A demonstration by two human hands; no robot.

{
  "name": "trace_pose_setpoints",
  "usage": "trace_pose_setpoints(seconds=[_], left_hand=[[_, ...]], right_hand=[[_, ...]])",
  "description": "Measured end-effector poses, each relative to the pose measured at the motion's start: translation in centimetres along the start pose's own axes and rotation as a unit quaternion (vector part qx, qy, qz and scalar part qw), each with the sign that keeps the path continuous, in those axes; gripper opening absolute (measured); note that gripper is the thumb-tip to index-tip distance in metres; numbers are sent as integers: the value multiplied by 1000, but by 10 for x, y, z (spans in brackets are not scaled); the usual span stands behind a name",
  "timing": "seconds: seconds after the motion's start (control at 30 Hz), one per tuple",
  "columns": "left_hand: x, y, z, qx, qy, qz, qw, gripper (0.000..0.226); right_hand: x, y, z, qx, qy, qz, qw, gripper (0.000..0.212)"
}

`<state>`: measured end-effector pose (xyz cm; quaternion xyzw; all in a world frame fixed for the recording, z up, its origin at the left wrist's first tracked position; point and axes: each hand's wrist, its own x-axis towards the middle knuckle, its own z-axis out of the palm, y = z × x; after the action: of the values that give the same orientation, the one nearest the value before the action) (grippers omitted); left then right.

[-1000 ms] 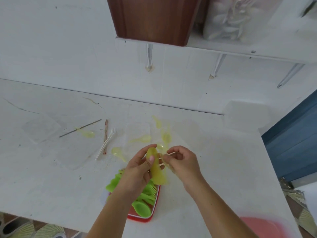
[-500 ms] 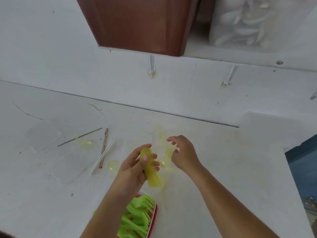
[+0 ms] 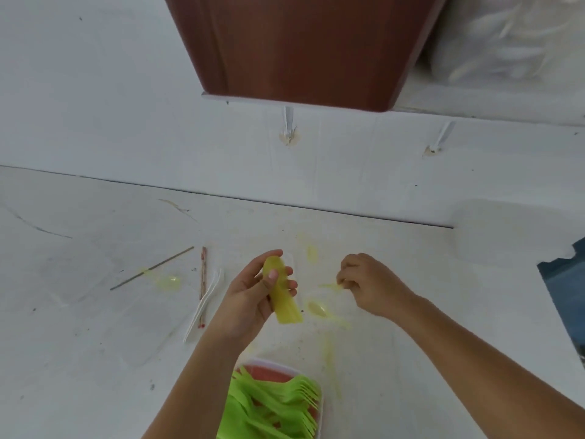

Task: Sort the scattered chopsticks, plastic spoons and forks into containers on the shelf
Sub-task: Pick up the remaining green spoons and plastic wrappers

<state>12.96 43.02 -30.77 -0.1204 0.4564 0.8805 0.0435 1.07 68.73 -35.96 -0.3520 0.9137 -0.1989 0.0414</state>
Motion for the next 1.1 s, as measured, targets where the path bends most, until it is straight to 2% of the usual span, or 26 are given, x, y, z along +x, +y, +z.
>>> trace_pose_setpoints(seconds=[0.1, 0.17, 0.23, 0.33, 0.4, 0.6, 0.73, 0.83, 0.93, 1.0, 1.1], left_hand=[[10, 7, -4, 9, -29, -27, 999, 42], [14, 8, -7, -8, -46, -59, 997, 41], [16, 11, -12, -35, -80, -109, 990, 41], [16, 16, -16, -81, -142, -169, 972, 49], [13, 19, -20, -114, -159, -193, 962, 52], [13, 28, -37, -88, -188, -210, 955, 50], [12, 28, -42, -39, -203, -188, 960, 51], [13, 28, -42, -59, -196, -178, 962, 52], [15, 27, -42, -67, -182, -170, 966, 52], [15, 26, -41, -63, -182, -158, 969, 52], [14, 23, -39, -47, -170, -136, 975, 50]], right_hand=[[-13, -44, -23, 109, 151, 56, 981, 21], [-15, -80, -31, 110, 243, 23, 963, 22], [-11, -114, -31, 69, 294, -27, 953, 25], [-6, -139, -19, -3, 272, -122, 955, 33], [-3, -142, -11, -30, 254, -151, 955, 33], [3, -147, -16, -74, 188, -163, 966, 34], [10, -150, -27, -111, 132, -167, 971, 37], [9, -153, -31, -56, 152, -102, 981, 39], [7, -161, -32, 95, 199, 10, 975, 26], [9, -174, -26, 157, 207, 90, 961, 24], [12, -192, -10, 207, 254, 261, 908, 21]])
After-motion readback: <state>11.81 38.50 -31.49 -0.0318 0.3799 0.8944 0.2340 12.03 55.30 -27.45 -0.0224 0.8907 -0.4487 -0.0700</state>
